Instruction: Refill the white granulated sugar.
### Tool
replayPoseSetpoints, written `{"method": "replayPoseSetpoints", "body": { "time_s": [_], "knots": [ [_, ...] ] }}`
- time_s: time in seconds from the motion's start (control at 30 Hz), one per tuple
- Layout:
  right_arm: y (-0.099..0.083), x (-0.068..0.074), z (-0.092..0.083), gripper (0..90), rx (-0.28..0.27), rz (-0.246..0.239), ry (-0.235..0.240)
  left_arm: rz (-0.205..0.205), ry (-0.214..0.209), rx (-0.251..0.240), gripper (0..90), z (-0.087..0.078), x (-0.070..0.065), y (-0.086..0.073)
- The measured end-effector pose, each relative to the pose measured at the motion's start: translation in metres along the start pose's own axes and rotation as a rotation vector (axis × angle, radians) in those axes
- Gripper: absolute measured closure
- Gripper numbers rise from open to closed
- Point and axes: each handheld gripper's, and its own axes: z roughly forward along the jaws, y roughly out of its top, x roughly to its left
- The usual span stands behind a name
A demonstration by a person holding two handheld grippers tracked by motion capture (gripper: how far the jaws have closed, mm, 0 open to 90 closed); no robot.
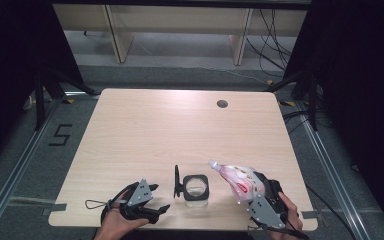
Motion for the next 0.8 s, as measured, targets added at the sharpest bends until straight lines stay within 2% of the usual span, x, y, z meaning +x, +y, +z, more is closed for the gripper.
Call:
{"method": "replayPoseSetpoints", "body": {
  "time_s": [0.03,0.17,0.23,0.27,0.3,0.33,0.37,0.43,0.53,0.57,0.6,0.67,0.73,0.77,0.8],
  "knots": [
    [0.000,0.000,-0.001,38.8,-0.001,-0.027,-0.003,-0.023,0.006,0.001,24.3,0.000,-0.002,-0.001],
    [-0.001,0.002,-0.003,38.8,0.015,-0.044,0.010,-0.047,-0.008,-0.021,24.3,0.002,-0.004,-0.001],
    [-0.002,0.003,-0.003,38.8,0.016,-0.055,0.012,-0.047,-0.003,-0.025,24.3,0.002,-0.004,-0.001],
    [-0.001,0.004,-0.004,38.8,0.029,-0.071,-0.001,-0.047,-0.010,-0.019,24.3,0.002,-0.004,-0.001],
    [-0.001,0.003,-0.004,38.8,0.030,-0.092,0.007,-0.047,-0.009,-0.019,24.3,0.002,-0.003,-0.001],
    [-0.001,0.003,-0.004,38.8,0.030,-0.092,0.007,-0.047,-0.009,-0.019,24.3,0.002,-0.003,-0.001],
    [-0.001,0.002,-0.004,38.9,0.023,-0.084,0.006,-0.016,0.002,-0.015,24.3,0.001,-0.002,0.000],
    [-0.001,0.002,-0.005,38.9,0.031,-0.089,0.007,-0.007,0.005,-0.006,24.3,0.000,-0.001,0.000],
    [0.000,0.004,-0.007,38.9,0.046,-0.111,-0.007,-0.019,0.003,-0.016,24.3,0.001,-0.002,0.000],
    [0.002,0.005,-0.008,38.9,0.053,-0.149,0.000,-0.017,-0.006,-0.009,24.2,0.001,-0.001,0.000],
    [0.002,0.005,-0.008,38.9,0.053,-0.149,0.000,-0.017,-0.006,-0.009,24.3,0.001,-0.001,0.000],
    [0.004,0.008,-0.010,38.9,0.066,-0.188,0.004,-0.007,0.005,-0.004,24.3,0.000,-0.001,0.000],
    [0.004,0.011,-0.010,38.9,0.076,-0.191,-0.006,-0.007,0.004,-0.004,24.2,0.001,-0.001,0.000],
    [0.007,0.012,-0.010,39.0,0.088,-0.295,-0.018,-0.024,-0.004,-0.009,24.2,0.001,-0.002,0.000],
    [0.007,0.012,-0.010,39.0,0.088,-0.295,-0.018,-0.024,-0.004,-0.009,24.3,0.001,-0.002,0.000]
  ]
}}
